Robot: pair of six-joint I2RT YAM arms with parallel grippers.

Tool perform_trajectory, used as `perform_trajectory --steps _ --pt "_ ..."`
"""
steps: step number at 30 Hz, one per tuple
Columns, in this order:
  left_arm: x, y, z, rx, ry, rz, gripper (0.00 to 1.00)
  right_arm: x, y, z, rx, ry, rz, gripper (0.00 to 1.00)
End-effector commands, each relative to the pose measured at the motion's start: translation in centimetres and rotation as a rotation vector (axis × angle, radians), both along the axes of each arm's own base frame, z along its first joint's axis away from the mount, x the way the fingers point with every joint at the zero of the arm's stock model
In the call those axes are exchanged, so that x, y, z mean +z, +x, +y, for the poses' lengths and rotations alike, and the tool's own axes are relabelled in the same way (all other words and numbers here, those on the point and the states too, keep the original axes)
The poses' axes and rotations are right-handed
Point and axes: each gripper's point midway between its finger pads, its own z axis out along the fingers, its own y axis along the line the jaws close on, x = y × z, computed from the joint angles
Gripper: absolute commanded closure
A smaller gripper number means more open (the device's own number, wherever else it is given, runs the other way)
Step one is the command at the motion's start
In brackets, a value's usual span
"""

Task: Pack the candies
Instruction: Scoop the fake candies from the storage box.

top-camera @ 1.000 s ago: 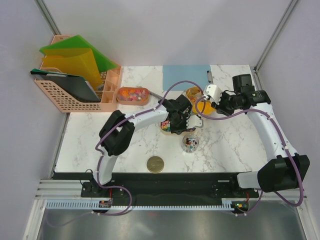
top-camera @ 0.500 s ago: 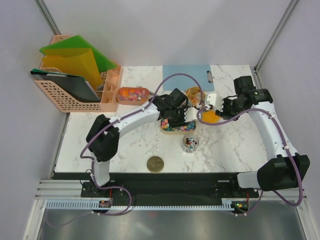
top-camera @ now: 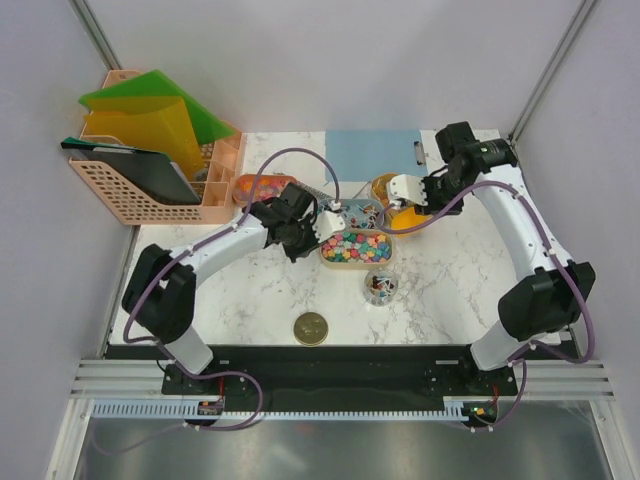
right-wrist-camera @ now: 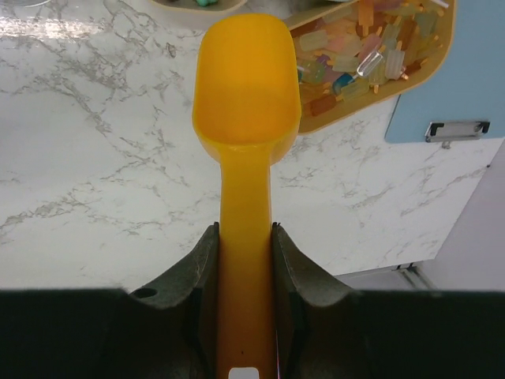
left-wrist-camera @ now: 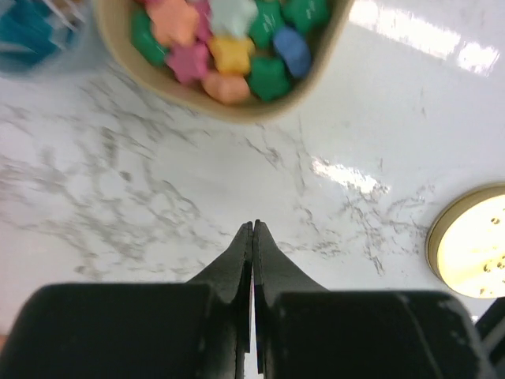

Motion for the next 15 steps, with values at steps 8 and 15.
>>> perform_trajectory --steps 8,15 --pt "-5.3 -0.9 -0.2 0.088 -0.006 0.139 0.98 -1.2 -2.2 1.3 0.039 -0.190 0.119 1.00" --pt "-6.2 0.0 -1.5 0.100 -0.039 0.156 0.98 -2.1 -1.5 1.7 -0.025 -0.237 0.133 1.00"
